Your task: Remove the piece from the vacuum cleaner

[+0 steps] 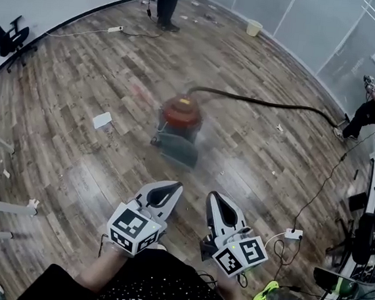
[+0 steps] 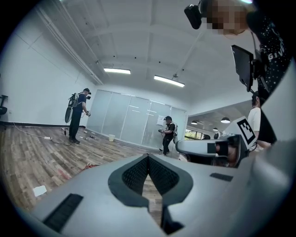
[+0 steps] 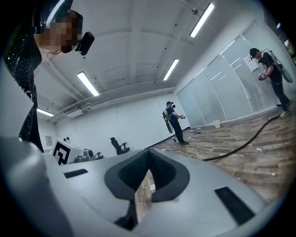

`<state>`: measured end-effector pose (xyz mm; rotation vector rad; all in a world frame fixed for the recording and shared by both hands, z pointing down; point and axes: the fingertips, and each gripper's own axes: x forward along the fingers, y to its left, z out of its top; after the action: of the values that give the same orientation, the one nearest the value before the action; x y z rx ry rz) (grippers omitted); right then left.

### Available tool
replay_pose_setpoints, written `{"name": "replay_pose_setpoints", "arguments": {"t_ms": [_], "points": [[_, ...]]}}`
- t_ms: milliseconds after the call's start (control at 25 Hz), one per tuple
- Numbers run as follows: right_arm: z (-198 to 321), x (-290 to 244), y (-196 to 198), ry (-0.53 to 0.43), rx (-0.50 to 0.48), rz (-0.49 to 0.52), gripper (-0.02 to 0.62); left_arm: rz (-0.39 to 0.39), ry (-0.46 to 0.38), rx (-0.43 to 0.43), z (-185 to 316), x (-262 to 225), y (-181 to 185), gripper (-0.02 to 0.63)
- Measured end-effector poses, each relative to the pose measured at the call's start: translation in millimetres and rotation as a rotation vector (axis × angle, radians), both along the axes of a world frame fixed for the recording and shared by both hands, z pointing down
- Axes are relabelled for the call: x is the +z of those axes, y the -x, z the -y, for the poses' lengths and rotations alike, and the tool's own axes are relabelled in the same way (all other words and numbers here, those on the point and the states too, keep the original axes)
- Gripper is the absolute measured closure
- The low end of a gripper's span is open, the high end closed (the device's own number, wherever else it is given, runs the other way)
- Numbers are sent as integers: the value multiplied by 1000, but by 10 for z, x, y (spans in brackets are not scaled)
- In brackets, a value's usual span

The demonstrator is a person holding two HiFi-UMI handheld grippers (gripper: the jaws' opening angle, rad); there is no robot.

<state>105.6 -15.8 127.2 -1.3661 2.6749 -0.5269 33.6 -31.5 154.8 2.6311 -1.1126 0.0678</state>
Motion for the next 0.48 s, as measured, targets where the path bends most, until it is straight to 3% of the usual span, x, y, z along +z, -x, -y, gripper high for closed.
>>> {"name": "replay_pose_setpoints", "arguments": {"t_ms": [480], "points": [[1545, -130, 190, 18, -1, 8, 584, -53, -8, -1, 1507, -123, 382, 600]]}}
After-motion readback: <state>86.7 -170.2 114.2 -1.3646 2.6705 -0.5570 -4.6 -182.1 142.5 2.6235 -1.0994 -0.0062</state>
